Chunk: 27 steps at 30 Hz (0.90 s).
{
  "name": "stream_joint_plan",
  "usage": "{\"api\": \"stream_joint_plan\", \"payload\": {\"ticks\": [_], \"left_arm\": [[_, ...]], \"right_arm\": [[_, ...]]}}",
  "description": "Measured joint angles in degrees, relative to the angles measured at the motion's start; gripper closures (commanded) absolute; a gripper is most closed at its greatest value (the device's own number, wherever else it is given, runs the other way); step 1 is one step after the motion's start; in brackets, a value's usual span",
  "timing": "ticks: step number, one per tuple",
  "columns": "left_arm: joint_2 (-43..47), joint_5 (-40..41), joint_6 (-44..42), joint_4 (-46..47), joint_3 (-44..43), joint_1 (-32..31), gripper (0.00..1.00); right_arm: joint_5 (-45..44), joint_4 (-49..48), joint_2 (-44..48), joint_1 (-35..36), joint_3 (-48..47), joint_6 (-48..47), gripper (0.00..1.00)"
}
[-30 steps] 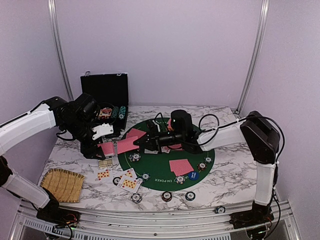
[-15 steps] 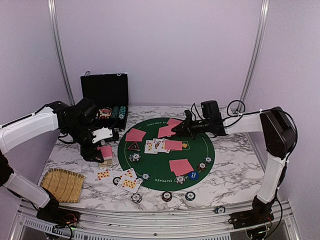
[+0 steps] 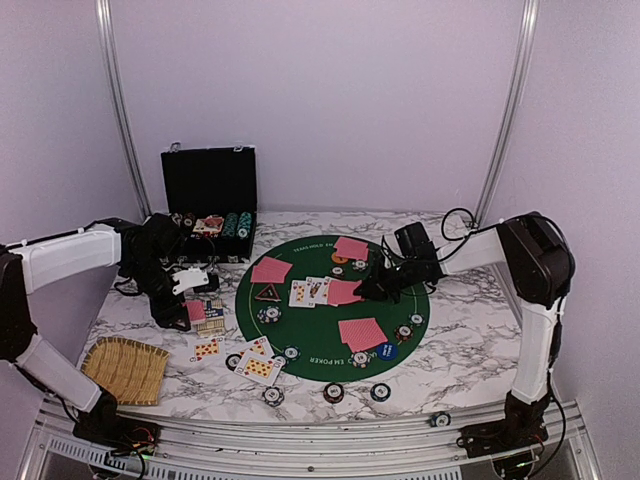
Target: Distribute texas hold em gaming equipment
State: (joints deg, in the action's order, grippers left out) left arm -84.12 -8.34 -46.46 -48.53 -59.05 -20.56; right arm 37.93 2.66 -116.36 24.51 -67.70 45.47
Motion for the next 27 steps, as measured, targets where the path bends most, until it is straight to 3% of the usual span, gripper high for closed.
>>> {"api": "stream_joint_plan", "payload": {"ticks": [4,13,16,20,23,27], "left_arm": [[-1.18,0.96,-1.73,2.54,0.72,3.85,1.00],[-6.56,3.67,-4.44,8.76,2.27,10.16,1.00],[-8.72,4.39,-4.94,10.67,2.27,11.52,1.00],[-11.54,4.94,-5.11,13.16,2.34,12.46,1.00],[-12.33,4.98,-5.01,14.99,2.86,12.66,0.93],[-12.59,4.92,-4.48,17.40,3.85,12.66,0.74]], "right_arm": [[-2.99,3.23,0.00,0.00,-0.55,-2.82,0.58],[-5.22,5.03,2.78,0.09,0.17,-5.27,0.36],[-6.23,6.67,4.42,0.59,0.35,-5.33,0.26],[-8.72,9.97,7.69,1.64,0.28,-6.27,0.02],[-10.80,12.28,10.80,2.62,0.24,-6.97,0.01],[-13.66,14.47,15.26,3.04,0.24,-7.96,0.01]]}}
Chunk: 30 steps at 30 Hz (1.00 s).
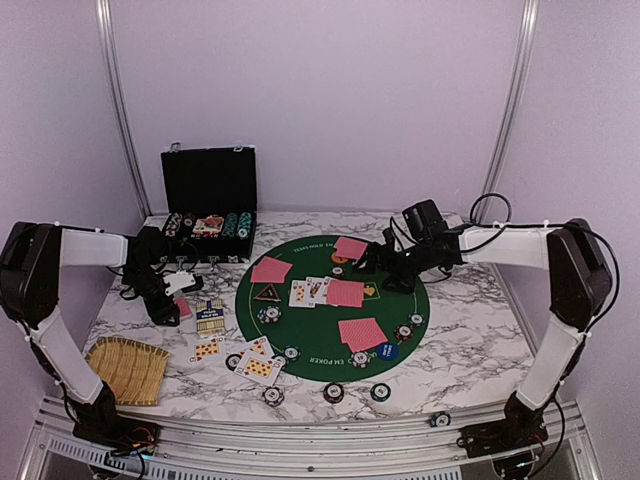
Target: Distribute texas hold em gaming equipment
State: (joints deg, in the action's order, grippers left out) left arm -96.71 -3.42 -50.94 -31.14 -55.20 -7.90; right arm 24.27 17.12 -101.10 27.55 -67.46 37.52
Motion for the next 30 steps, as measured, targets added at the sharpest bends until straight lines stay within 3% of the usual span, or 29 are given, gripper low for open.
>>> {"api": "stream_joint_plan", "payload": {"ticks": [3,7,9,10,11,24,30], "left_arm": [[-0.02,-0.17,0.74,1.25,0.13,0.00,0.68],[-0.11,-0.44,1.36,2.45,0.33,0.00,0.32],[-0.13,-0.59,1.70,2.93,0.39,0.00,0.25],[-0.13,-0.59,1.66,3.06,0.48,0.00,0.11],[-0.09,-0.61,1.95,3.32,0.55,0.00,0.02],[3.93,-2.47,4.68,-0.20,-1.44,0.04,0.01],[10.23,-7.78,11.76,0.31,-4.33,1.99,0.01]], "right_arm": [[-2.03,1.25,2.67,0.09,0.00,-0.33,0.01],[-3.85,2.51,4.81,0.11,0.00,-0.33,0.01],[-4.33,3.21,5.53,0.09,0.00,-0.33,0.01],[-4.48,3.50,5.70,0.09,0.00,-0.35,0.01],[-4.66,3.80,5.84,0.09,0.00,-0.37,0.01],[-9.42,7.80,7.50,-0.33,-0.24,-1.73,0.01],[-20.44,7.56,15.63,-2.36,1.88,-3.56,0.01]]}}
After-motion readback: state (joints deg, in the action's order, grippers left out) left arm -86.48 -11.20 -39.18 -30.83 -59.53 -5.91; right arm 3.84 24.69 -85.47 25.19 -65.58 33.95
